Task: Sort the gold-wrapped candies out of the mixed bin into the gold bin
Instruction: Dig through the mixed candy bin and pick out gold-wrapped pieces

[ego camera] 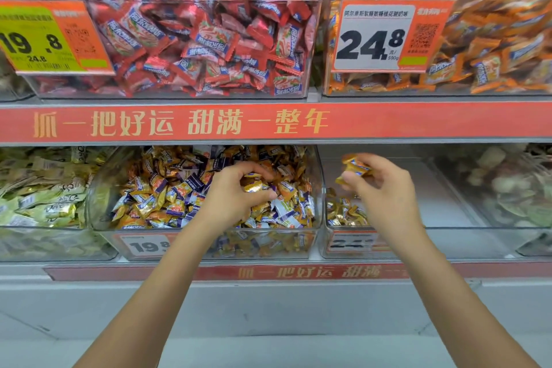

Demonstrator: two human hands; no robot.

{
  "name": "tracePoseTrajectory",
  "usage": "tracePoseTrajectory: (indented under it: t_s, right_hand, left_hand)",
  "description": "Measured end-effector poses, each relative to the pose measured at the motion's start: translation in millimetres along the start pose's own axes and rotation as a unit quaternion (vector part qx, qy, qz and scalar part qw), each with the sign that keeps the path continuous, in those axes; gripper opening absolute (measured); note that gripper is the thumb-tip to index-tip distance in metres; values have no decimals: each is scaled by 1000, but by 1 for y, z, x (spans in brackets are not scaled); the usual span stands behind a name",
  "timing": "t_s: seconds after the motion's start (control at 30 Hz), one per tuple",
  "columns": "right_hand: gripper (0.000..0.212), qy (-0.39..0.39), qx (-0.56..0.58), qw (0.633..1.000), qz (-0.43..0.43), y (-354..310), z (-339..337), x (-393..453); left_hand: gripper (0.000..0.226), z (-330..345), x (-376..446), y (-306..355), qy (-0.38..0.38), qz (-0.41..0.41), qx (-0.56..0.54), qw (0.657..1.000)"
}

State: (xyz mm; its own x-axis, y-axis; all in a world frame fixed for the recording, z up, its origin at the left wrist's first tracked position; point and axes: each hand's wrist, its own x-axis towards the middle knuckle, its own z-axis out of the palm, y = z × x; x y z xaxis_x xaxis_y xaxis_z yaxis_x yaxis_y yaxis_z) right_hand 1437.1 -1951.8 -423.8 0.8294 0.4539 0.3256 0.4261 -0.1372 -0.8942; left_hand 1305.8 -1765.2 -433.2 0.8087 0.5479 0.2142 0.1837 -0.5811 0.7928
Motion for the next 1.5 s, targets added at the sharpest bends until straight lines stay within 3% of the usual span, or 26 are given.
tracePoseTrajectory:
  t_s: [0.07,0.17,0.23,0.33,0.43,0.6,0.77,0.97,1.2,1.33,1.43,1.5]
  right_hand:
    - [22,-2,-25,999,22,15,-10,8]
    - [26,-111,-184,976,31,29,-16,10]
    - [26,-138,-239,961,-5,29,-14,5]
    - [23,-104,-165,976,-97,7,-3,-5]
    - [46,-154,-84,975,-136,-13,13,-15]
    - [75,-242,-153,944,-165,-16,37,-15]
    - [61,-201,-145,950,-190,-14,47,-14]
    - [27,-172,-150,950,-213,-14,46,-14]
    - [22,-209,-89,952,-206,-12,38,-14]
    - [18,-183,-29,965,-184,-11,34,-13]
    - [23,-161,97,979,-78,-17,20,-6]
    - [27,-102,164,981,20,-6,-1,6]
  left_hand:
    - [24,2,0,1,-6,0,2,1000]
    - [25,3,1,4,-8,-10,4,1000]
    - [26,3,2,6,-14,-15,-9,1000]
    - [33,4,1,11,-18,-17,-25,999]
    - [63,6,3,17,-8,-24,-13,1000]
    - [55,14,-1,27,-7,13,31,999]
    - [58,16,-1,29,-33,1,26,999]
    - [47,10,-4,39,-120,-49,-171,977]
    - [42,5,-6,40,-171,-42,-211,961]
    - [40,6,-7,44,-179,-41,-236,954]
    - [43,5,-8,46,-186,-30,-212,959]
    - [41,-1,-8,42,-169,-26,-162,972]
